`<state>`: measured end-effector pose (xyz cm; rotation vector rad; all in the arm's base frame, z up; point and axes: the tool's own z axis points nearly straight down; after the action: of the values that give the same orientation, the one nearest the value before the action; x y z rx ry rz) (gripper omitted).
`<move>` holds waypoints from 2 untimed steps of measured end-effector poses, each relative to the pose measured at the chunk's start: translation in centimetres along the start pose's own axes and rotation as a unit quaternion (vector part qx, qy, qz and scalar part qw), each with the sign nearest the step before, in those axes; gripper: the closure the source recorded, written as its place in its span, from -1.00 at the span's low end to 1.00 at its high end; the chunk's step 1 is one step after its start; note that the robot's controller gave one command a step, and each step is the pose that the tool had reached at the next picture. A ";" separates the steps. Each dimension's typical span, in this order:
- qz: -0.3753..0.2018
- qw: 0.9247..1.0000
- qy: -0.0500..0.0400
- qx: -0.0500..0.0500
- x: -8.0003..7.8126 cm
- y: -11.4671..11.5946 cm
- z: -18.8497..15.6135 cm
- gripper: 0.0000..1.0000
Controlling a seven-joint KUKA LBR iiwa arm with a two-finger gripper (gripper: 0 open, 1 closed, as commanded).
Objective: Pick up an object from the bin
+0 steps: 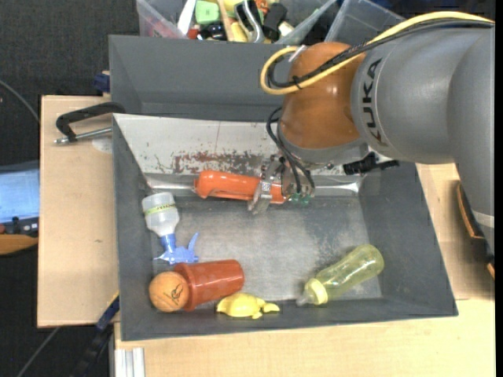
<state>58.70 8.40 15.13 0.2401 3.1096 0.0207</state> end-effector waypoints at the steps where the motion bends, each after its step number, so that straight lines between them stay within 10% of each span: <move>1: 0.003 1.000 -0.006 -0.002 -0.4 -1.1 -3.5 1.00; 2: 0.004 1.000 -0.002 -0.001 -0.5 -1.2 -3.9 1.00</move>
Offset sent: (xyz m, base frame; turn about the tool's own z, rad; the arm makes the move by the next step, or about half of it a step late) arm 0.0110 -0.0180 0.1209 0.0167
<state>58.91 7.15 18.97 0.2528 3.1054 0.0221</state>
